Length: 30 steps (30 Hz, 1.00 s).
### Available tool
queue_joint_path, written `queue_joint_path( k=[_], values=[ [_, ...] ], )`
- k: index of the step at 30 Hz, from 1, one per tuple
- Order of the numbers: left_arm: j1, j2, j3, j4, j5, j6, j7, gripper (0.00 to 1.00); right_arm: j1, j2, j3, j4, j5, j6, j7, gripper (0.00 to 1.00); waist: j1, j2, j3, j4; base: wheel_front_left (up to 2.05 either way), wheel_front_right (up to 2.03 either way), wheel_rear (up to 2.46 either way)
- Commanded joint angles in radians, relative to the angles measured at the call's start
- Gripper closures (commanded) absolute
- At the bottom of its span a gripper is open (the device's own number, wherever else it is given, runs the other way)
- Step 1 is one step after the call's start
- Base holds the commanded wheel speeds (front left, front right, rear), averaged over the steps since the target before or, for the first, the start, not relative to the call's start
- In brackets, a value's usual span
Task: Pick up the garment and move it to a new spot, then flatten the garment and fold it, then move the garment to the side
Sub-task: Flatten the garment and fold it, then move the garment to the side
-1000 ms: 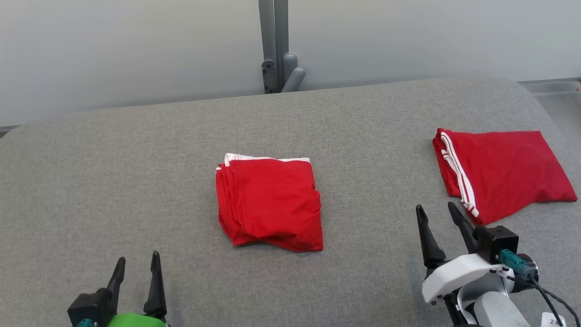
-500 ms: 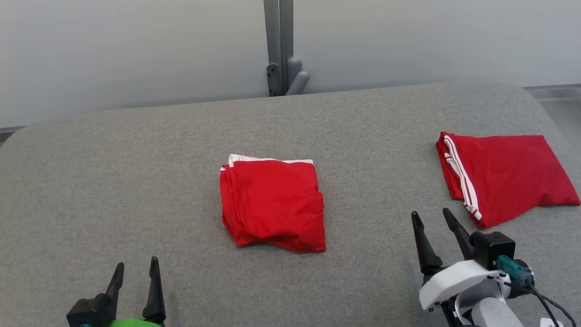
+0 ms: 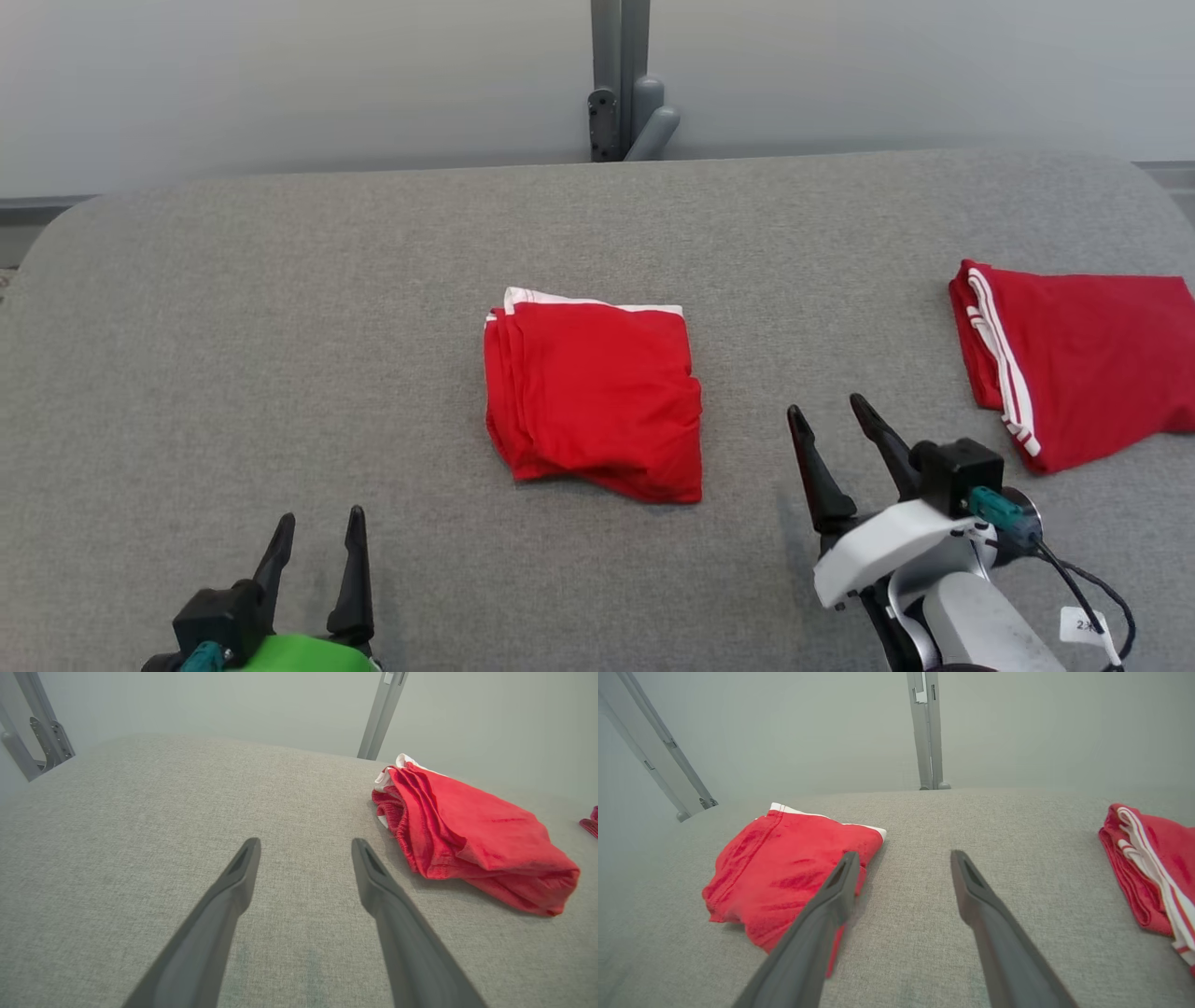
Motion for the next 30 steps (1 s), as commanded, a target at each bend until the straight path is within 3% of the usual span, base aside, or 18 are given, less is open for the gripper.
queue_joint_path(
  k=[1, 13, 22, 23, 25, 30],
  values=[
    [-0.027, 0.004, -0.005, 0.0, -0.004, 0.001, 0.0, 0.0, -0.03, -0.003, 0.016, 0.007, -0.002, -0.001, -0.002, 0.0, 0.0, -0.0001, 0.05, 0.056, 0.0, 0.0, 0.0],
    [-0.09, 0.004, -0.052, -0.018, -0.011, 0.001, 0.0, 0.0, -0.191, -0.004, 0.044, 0.184, 0.078, -0.001, -0.002, 0.0, 0.0, -0.0001, 0.179, 0.22, 0.0, 0.0, 0.0],
    [-0.133, 0.003, -0.075, -0.025, -0.03, 0.001, 0.001, 0.0, -0.274, -0.004, 0.056, 0.342, 0.144, -0.001, -0.002, 0.0, 0.0, -0.0001, 0.239, 0.273, 0.0, 0.0, 0.0],
    [-0.135, 0.004, -0.075, -0.026, -0.032, 0.001, 0.0, 0.0, -0.283, -0.004, 0.061, 0.349, 0.149, -0.001, -0.001, 0.16, 0.0, -0.0001, 0.243, 0.274, 0.0, 0.0, 0.0],
    [-0.137, 0.004, -0.076, -0.027, -0.032, 0.001, 0.0, 0.0, -0.289, -0.003, 0.067, 0.356, 0.16, -0.001, 0.0, 1.0, 0.0, -0.0001, 0.249, 0.274, 0.0, 0.0, 0.0],
    [-0.14, 0.004, -0.07, -0.026, -0.032, 0.003, 0.0, 0.0, -0.288, -0.003, 0.068, 0.34, 0.166, -0.001, 0.001, 1.0, 0.0, -0.0001, 0.25, 0.262, 0.0, 0.0, 0.0]
  ],
)
